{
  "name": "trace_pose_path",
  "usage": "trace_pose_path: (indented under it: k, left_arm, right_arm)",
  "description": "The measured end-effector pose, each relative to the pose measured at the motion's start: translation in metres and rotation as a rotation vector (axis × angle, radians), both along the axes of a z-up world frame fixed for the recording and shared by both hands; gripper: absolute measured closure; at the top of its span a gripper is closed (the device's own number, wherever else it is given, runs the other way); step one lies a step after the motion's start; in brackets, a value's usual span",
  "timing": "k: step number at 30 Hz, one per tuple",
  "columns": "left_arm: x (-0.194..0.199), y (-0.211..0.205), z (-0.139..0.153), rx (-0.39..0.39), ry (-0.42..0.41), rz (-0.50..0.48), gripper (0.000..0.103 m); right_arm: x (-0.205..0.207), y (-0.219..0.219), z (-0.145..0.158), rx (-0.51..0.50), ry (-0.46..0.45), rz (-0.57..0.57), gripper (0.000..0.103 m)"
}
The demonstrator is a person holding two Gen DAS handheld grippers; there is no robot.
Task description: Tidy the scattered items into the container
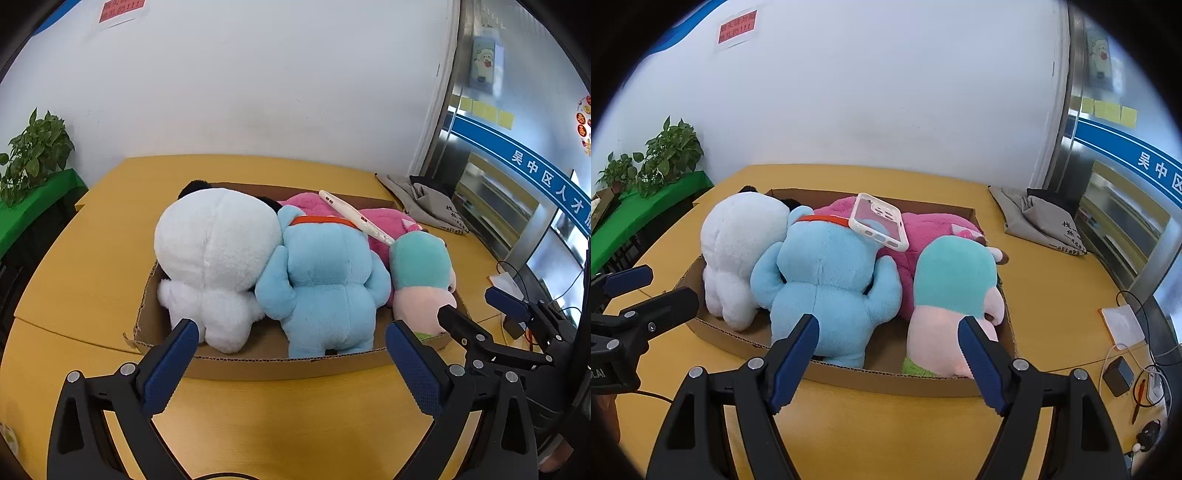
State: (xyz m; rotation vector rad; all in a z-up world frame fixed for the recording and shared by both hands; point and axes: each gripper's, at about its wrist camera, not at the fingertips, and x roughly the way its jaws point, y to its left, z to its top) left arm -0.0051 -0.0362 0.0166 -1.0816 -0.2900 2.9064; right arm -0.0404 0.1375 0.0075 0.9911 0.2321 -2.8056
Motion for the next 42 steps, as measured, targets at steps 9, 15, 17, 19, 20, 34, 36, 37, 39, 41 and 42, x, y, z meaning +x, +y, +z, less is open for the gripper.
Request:
trace_pose_path:
  k: [9,15,17,19,20,34,36,37,39,41,42]
  left_arm:
    - [0.02,0.009,-0.006,-0.001,0.007,0.0,0.001]
    - [0.024,0.015,-0.008,-0.007,0.008,-0.012,0.001]
    - [0.025,0.015,-0.008,-0.007,0.008,-0.011,0.001]
    - [0.026,0.014,-0.008,-0.003,0.01,-0.005,0.001]
    - [0.025,0.014,-0.007,-0.003,0.011,-0.002,0.001]
    - [0.027,0.018,-0.01,-0.005,0.005,-0.001,0.001]
    - [0.026,0.019,-0.01,-0.006,0.004,-0.005,0.001]
    - [0.027,0.019,-0.01,-0.005,0.004,-0.006,0.001]
    - [0.026,0.019,-0.01,-0.004,0.004,-0.005,0.001]
    - [0.026,0.019,-0.01,-0.004,0.004,-0.005,0.001]
    - [0.026,0.019,-0.01,-0.004,0.005,-0.005,0.001]
  right_arm:
    - [0.012,0.01,-0.005,0.009,-0.007,-0.03,0.025]
    - [0.017,0.011,-0.004,0.011,-0.002,-0.03,0.025]
    - [0.018,0.012,-0.005,0.008,-0.003,-0.03,0.025]
    - [0.018,0.014,-0.005,0.007,-0.004,-0.031,0.025]
    - [0.019,0.014,-0.005,0.006,-0.005,-0.031,0.025]
    - [0.022,0.014,-0.002,0.009,0.0,-0.023,0.025]
    - [0.022,0.015,-0.002,0.01,-0.001,-0.027,0.025]
    - [0.022,0.015,-0.002,0.01,-0.003,-0.029,0.025]
    - [0.021,0.015,-0.002,0.011,-0.004,-0.029,0.025]
    - [0.022,0.016,-0.002,0.01,-0.005,-0.029,0.025]
    - [0.021,0.016,-0.002,0.01,-0.006,-0.029,0.025]
